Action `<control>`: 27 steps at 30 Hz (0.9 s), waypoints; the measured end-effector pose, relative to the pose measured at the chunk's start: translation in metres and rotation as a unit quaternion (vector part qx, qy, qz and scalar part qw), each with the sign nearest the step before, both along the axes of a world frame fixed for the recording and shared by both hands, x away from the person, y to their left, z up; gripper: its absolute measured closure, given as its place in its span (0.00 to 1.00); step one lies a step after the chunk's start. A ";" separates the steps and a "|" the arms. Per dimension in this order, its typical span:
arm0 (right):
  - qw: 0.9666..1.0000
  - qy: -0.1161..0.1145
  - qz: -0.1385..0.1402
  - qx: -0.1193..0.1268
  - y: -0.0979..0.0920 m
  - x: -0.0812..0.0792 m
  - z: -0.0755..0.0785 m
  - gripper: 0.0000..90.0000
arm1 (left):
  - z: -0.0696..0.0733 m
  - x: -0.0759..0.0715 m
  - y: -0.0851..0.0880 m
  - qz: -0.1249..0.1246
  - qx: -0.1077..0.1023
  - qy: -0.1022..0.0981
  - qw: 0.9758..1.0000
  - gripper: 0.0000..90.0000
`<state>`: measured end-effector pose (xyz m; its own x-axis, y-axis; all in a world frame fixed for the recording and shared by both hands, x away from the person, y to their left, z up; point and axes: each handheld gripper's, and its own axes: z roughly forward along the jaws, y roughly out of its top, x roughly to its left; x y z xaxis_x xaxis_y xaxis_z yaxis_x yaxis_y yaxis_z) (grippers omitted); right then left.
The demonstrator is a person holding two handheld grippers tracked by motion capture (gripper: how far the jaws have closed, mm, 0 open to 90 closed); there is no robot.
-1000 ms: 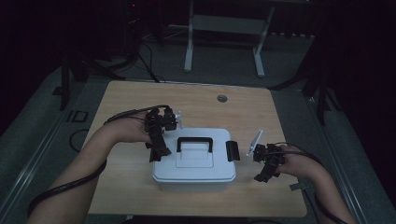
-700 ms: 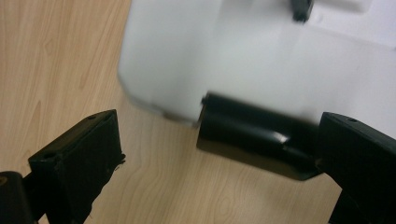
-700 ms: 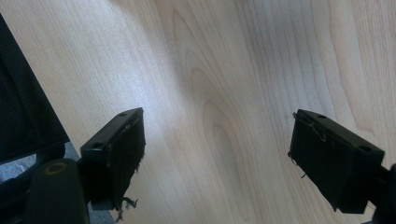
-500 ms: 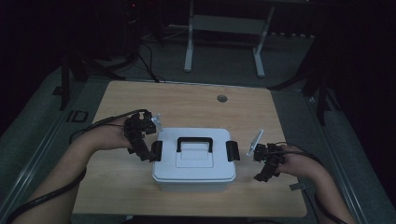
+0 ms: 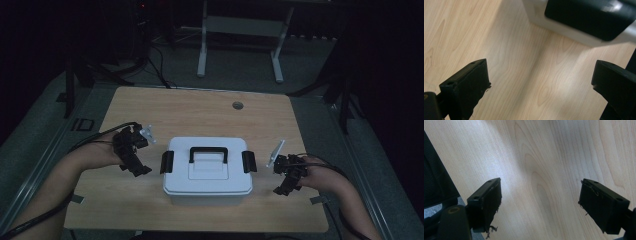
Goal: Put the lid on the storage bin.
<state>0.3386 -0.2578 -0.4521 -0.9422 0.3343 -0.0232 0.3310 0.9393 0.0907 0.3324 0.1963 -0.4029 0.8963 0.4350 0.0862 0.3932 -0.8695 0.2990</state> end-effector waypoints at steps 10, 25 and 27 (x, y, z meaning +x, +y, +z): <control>1.000 -0.002 -0.010 0.007 -0.005 0.000 -0.002 0.20 | -0.026 -0.010 0.025 0.020 -0.005 0.020 1.000 0.01; 1.000 -0.008 -0.019 0.020 -0.013 -0.001 -0.007 0.20 | -0.053 -0.020 0.046 0.045 -0.007 0.035 0.998 0.01; 1.000 -0.007 -0.021 0.020 -0.015 -0.001 -0.008 0.20 | -0.057 -0.021 0.048 0.047 -0.005 0.040 0.998 0.01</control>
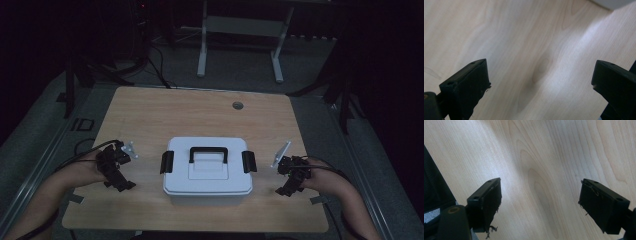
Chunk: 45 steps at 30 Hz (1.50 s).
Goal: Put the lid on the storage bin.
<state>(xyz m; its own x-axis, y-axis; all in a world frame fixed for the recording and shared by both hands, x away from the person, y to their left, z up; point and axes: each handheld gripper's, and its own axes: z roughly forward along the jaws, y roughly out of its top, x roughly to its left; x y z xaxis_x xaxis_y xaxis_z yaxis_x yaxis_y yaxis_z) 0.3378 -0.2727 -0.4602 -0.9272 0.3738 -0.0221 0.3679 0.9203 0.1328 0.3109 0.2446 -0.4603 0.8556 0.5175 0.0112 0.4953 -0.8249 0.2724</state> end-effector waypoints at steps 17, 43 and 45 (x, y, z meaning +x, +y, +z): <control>0.999 -0.012 -0.024 0.031 -0.015 -0.001 -0.010 0.20 | -0.033 -0.016 0.011 0.014 -0.027 0.001 1.000 0.01; 0.993 -0.027 -0.074 0.089 -0.047 -0.012 -0.031 0.20 | -0.071 -0.034 0.027 0.035 -0.046 0.011 0.998 0.01; 0.992 -0.029 -0.079 0.092 -0.049 -0.012 -0.031 0.20 | -0.072 -0.035 0.028 0.036 -0.046 0.010 0.998 0.01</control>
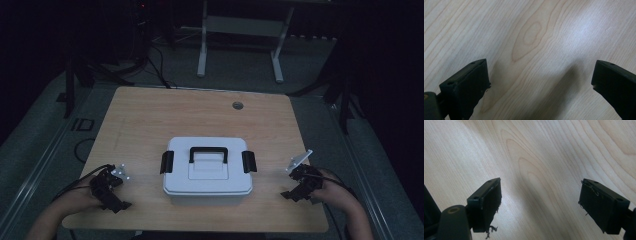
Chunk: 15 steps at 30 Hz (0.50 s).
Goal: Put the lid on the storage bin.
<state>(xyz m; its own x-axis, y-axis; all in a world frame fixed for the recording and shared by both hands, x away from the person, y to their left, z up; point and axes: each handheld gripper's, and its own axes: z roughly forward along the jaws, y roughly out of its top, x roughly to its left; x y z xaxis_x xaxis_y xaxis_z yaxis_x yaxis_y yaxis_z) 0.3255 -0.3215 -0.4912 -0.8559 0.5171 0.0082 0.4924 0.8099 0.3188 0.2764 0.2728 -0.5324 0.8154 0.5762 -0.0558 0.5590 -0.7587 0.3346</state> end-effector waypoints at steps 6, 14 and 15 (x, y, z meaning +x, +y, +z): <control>1.000 -0.013 -0.009 0.009 -0.004 -0.002 -0.001 0.17 | -0.001 -0.004 0.004 0.007 -0.012 -0.008 1.000 0.01; 0.999 -0.023 -0.023 0.026 -0.012 -0.005 -0.004 0.17 | -0.007 -0.007 0.011 0.021 -0.027 -0.009 0.999 0.01; 0.999 -0.026 -0.026 0.029 -0.013 -0.005 -0.004 0.17 | -0.007 -0.007 0.013 0.027 -0.033 -0.007 0.999 0.01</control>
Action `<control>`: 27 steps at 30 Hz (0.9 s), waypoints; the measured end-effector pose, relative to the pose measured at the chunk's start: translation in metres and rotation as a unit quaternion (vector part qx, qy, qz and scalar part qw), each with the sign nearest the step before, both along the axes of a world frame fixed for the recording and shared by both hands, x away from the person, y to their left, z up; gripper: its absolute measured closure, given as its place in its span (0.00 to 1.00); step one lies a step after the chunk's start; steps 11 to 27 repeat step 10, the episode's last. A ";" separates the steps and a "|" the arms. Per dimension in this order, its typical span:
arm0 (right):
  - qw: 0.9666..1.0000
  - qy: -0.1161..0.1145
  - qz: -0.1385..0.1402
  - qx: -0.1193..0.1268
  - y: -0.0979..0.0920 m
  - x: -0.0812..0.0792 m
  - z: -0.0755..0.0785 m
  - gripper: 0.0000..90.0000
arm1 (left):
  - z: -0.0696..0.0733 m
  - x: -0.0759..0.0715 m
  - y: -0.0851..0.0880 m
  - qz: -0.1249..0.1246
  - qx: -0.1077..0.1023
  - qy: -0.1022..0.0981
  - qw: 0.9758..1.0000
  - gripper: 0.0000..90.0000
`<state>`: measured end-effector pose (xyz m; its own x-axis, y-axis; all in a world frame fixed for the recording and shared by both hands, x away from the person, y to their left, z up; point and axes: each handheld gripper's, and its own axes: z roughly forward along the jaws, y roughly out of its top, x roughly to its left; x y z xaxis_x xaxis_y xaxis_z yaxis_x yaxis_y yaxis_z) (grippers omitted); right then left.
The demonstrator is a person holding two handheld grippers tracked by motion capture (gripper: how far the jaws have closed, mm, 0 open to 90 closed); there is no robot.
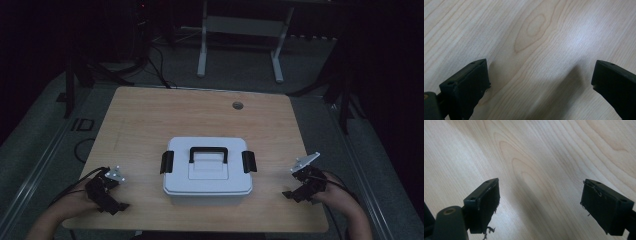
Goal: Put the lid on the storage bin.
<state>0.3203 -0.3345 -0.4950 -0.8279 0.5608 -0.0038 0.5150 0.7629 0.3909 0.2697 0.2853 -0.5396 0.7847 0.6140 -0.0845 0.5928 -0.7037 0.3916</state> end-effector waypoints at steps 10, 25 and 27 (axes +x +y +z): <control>0.999 -0.021 -0.022 0.019 -0.006 -0.007 -0.003 0.15 | 0.000 -0.004 0.006 0.020 -0.010 -0.025 0.999 0.01; 0.999 -0.021 -0.022 0.019 -0.006 -0.007 -0.003 0.15 | 0.000 -0.004 0.006 0.020 -0.010 -0.025 0.999 0.01; 0.999 -0.021 -0.022 0.019 -0.006 -0.007 -0.003 0.15 | 0.000 -0.004 0.006 0.020 -0.010 -0.025 0.999 0.01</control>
